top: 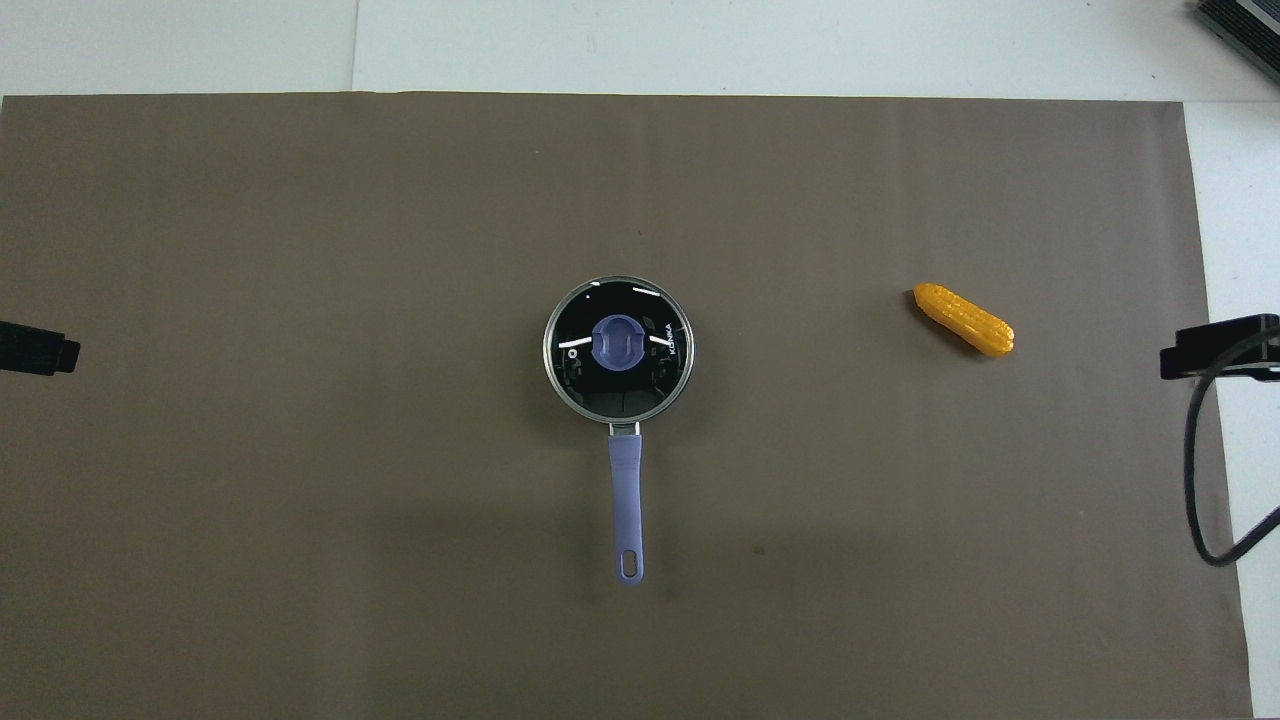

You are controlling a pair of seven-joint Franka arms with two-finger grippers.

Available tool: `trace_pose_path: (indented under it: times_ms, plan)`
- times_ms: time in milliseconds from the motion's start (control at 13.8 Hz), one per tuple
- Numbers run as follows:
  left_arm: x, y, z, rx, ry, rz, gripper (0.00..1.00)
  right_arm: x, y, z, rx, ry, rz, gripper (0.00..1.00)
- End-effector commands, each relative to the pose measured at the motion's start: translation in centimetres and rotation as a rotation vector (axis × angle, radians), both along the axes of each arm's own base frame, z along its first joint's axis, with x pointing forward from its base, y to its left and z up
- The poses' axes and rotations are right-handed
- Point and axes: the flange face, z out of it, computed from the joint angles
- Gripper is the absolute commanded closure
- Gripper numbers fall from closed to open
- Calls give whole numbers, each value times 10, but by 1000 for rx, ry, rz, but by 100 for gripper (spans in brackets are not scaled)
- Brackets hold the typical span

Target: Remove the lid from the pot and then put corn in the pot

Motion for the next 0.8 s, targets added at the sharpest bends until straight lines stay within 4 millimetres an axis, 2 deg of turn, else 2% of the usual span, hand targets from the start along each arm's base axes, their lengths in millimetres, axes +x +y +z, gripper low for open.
trace_pose_path:
  times_ms: [0,725]
  plan:
    - [-7,1,0,-2,-14,9,0,-5,-2,4,9,-3,18,0]
    - [-3,2,2,-2,-28,6,0,-5,-2,4,9,-3,18,0]
